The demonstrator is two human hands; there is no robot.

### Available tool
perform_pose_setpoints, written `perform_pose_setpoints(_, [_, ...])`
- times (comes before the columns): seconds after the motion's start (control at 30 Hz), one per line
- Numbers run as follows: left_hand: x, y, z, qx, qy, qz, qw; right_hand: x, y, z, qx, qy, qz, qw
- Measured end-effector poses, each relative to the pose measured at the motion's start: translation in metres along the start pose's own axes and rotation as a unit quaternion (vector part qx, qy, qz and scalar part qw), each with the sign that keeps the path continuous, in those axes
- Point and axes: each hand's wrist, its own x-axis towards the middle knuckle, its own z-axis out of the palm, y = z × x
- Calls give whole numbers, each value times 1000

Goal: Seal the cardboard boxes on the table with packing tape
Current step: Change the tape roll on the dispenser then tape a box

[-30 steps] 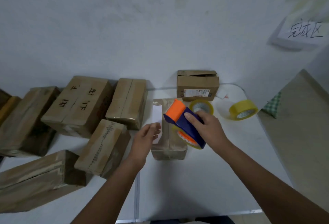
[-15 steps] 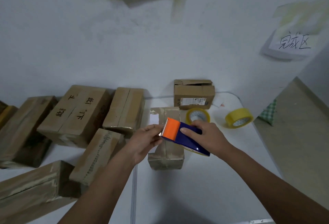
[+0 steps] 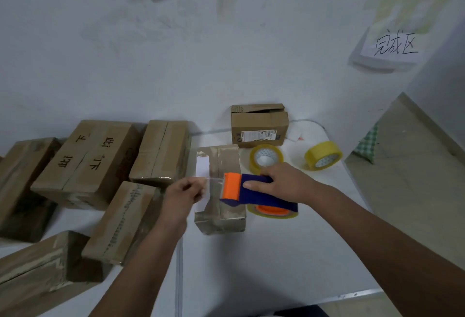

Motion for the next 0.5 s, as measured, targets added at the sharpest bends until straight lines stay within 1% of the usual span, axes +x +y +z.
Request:
perform_pose_setpoints(0.07, [1,-4,-22,4,62,4,998,-3,14,-2,-39,-17,6,999])
perform_pose_setpoints(0.1, [1,-8,-33,12,69,7,997,-5,22,-2,-54,-25,14,998])
perform_pose_setpoints(0.2, [-8,-18,-48,9,42,-13,999,-6,33,-1,-62,-42,34,997])
perform_pose_setpoints(0.27, [-12,-29,-47,-8,59,-31,998,-6,32,3,-64,-45,37,996])
perform_pose_setpoints(0.37, [-17,-44,-44,-7,80,-43,996,-8,31,10,-77,-28,41,996])
perform_pose_setpoints(0.5, [-25,-57,-38,-13,103,-51,993,-12,36,16,-122,-14,42,991])
